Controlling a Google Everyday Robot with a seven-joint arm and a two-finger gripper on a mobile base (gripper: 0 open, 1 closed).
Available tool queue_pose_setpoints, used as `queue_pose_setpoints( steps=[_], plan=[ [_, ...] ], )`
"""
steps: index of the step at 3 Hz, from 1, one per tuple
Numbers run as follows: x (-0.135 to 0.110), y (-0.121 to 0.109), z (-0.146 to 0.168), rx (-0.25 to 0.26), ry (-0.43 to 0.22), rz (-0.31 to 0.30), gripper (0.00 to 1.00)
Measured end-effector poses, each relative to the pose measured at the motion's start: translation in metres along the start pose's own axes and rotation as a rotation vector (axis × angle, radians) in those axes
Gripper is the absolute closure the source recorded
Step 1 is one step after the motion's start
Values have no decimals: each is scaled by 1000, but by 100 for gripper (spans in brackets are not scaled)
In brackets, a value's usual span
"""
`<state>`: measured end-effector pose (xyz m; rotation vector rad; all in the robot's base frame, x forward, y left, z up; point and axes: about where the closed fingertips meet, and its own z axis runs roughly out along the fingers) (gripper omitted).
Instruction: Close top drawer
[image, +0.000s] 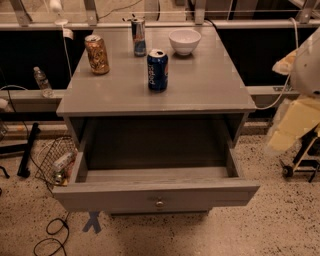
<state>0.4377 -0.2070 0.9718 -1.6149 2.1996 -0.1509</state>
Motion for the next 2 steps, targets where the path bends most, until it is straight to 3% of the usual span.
queue_pose_setpoints(
  steps=[2],
  plan=[
    [28, 33, 77, -31, -22, 168, 0]
  ],
)
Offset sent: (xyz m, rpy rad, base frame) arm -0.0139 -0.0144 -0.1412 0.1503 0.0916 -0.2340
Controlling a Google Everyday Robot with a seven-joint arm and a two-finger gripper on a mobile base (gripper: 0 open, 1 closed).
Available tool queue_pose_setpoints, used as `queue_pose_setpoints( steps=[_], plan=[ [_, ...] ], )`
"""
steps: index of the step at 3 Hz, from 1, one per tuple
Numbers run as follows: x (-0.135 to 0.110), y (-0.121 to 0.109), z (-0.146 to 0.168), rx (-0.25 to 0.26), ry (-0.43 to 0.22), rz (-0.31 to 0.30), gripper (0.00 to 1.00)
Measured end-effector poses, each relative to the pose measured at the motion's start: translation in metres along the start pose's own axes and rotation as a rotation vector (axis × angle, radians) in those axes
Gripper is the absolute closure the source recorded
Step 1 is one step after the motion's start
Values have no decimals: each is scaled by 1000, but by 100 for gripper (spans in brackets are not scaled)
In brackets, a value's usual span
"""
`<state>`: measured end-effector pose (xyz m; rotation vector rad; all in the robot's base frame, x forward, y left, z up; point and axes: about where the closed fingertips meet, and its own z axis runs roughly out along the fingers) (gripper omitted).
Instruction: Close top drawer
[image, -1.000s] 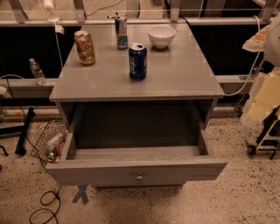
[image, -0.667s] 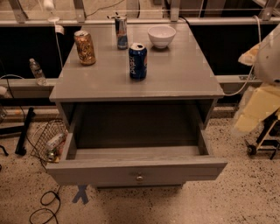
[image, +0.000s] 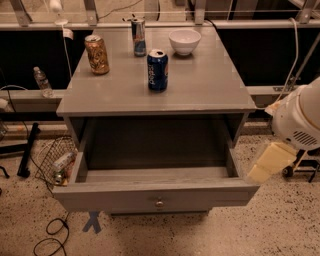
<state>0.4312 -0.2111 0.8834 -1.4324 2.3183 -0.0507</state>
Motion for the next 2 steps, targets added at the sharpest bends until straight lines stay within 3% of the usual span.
queue_pose_setpoints(
  steps=[1, 2],
  plan=[
    [0, 0, 0, 0, 0, 0, 0],
    [14, 6, 11, -2, 4, 78, 0]
  ],
)
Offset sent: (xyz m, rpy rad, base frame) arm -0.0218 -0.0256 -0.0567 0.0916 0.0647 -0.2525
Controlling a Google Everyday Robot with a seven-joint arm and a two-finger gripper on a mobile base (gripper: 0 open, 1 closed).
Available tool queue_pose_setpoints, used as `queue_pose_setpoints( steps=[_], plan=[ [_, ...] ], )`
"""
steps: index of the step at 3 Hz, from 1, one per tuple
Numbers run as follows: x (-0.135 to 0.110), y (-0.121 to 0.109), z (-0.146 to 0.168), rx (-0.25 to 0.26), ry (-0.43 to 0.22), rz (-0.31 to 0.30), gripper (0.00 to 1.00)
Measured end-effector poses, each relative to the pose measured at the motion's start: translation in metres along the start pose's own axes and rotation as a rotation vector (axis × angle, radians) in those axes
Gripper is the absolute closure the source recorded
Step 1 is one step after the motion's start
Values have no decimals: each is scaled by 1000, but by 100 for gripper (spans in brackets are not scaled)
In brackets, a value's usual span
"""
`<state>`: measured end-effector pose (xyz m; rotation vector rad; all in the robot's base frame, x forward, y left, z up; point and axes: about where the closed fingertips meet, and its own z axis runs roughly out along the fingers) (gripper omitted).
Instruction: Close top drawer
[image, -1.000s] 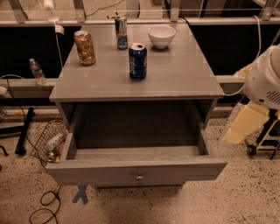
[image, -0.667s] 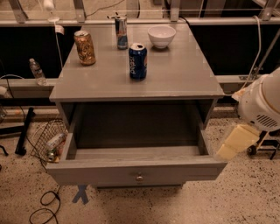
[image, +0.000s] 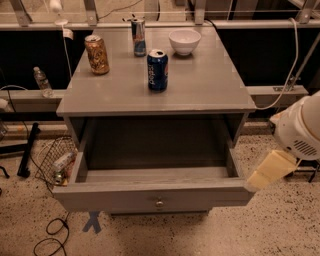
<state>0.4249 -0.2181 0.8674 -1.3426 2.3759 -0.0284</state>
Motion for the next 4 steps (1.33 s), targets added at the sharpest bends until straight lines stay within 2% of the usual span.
queue_pose_setpoints(
  steps=[1, 2, 3, 4],
  plan=[
    [31, 20, 39, 22, 44, 150, 0],
    [72, 61, 107, 4, 90, 370, 0],
    [89, 81, 142, -2, 109, 517, 0],
    [94, 88, 175, -23, 79, 636, 9]
  ],
)
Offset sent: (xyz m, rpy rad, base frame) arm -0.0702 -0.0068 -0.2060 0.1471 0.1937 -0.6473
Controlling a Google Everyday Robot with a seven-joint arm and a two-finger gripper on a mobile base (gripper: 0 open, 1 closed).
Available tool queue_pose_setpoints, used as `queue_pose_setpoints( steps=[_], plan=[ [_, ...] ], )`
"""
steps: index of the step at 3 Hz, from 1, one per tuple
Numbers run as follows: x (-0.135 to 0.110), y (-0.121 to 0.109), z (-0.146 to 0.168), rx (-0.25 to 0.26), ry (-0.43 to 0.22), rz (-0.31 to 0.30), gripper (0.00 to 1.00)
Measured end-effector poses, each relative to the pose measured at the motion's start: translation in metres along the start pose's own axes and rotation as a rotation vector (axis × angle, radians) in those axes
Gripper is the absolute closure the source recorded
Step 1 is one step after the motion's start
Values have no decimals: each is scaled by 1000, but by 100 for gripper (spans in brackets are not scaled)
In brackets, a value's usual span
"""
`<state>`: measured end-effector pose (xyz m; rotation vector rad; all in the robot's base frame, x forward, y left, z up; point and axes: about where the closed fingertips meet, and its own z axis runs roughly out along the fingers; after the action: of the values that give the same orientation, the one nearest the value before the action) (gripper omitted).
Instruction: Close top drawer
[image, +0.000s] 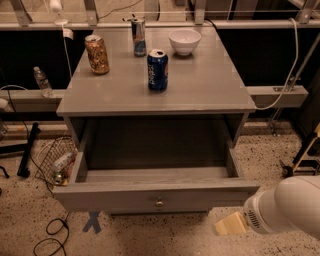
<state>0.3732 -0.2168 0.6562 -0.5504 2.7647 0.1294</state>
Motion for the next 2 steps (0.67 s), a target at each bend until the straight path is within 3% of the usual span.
queue_pose_setpoints(
  steps=[2],
  plan=[
    [-16, -5, 38, -17, -58, 54, 55]
  ],
)
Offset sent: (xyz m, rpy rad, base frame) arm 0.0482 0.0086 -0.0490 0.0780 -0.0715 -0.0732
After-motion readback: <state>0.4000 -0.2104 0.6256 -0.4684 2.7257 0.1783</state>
